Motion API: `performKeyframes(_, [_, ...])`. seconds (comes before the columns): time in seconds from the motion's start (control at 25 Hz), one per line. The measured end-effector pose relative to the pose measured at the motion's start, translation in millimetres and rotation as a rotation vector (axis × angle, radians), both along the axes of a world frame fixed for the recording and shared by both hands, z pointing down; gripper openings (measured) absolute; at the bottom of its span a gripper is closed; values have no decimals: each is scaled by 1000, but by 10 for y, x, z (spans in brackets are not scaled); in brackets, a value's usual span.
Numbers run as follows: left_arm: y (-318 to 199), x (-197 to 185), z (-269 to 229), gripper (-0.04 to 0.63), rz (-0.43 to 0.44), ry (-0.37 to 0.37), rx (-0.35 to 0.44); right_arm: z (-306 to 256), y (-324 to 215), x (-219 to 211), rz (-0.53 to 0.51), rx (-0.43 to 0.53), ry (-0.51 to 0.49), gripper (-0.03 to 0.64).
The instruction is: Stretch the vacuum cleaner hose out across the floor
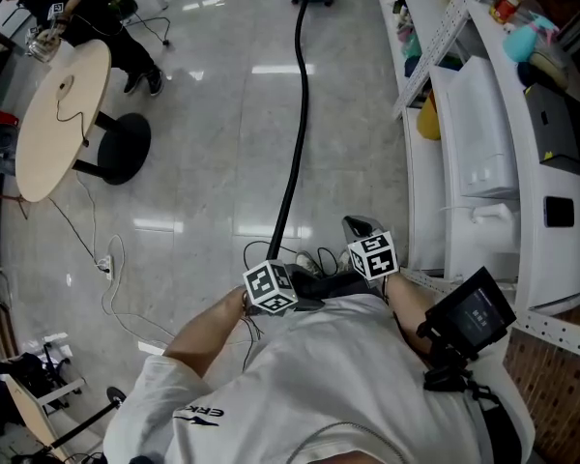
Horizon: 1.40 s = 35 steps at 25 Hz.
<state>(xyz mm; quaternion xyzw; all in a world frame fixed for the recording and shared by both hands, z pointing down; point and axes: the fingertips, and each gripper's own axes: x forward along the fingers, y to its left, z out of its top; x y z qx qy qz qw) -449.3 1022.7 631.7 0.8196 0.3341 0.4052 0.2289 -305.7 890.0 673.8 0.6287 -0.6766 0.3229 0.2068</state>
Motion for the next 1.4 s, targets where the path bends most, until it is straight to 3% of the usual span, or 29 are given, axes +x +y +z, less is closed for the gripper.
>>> performKeyframes(0.6, [131,208,-23,222,-82,-4,67,-177,365,80,-32,38,7,-2])
performKeyframes(1.4, [370,320,-16,222,-29,-13,57,-195,500,227,-37,43,27,-2])
